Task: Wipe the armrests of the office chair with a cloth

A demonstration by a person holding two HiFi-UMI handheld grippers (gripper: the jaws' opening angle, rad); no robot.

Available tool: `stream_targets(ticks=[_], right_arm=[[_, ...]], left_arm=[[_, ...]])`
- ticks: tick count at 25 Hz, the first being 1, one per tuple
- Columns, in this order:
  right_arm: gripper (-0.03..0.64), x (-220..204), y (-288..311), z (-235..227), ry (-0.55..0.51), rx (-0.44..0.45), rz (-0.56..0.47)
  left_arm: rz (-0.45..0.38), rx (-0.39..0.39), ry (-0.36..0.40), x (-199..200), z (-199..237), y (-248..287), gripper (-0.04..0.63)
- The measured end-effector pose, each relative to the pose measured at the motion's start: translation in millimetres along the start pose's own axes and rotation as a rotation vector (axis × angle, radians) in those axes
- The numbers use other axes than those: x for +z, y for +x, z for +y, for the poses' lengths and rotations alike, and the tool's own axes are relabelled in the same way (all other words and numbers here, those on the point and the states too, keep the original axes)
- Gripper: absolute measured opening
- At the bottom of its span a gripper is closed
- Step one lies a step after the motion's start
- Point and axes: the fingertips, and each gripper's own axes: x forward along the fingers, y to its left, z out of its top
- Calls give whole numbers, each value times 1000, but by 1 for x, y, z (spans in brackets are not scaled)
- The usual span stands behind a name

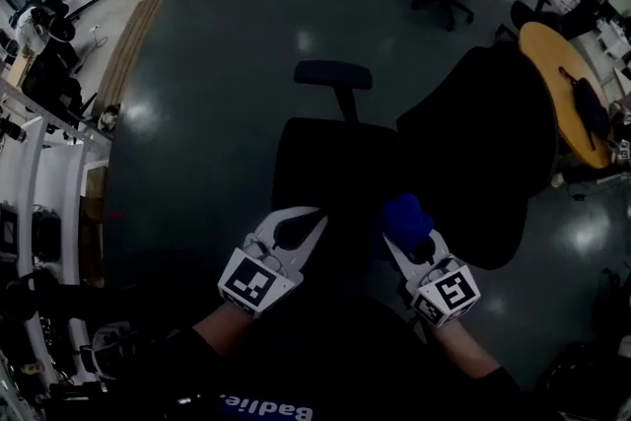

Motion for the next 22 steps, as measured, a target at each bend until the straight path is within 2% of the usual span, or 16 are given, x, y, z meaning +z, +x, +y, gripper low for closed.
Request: stream_targets(ticks=[5,12,18,22], right_arm=[[132,16,56,-15,3,-84,14],[132,47,90,-49,-8,-163,-7],[132,59,119,-79,-20,-174,-11],[132,63,146,-112,-12,-179,-27]], left_arm=[[-6,-56,-25,-7,66,12,18],[-19,-57,-23,-12,128,38,18],[-18,-19,-9,-15,161,62,18],[20,34,26,-29,192,83,18]])
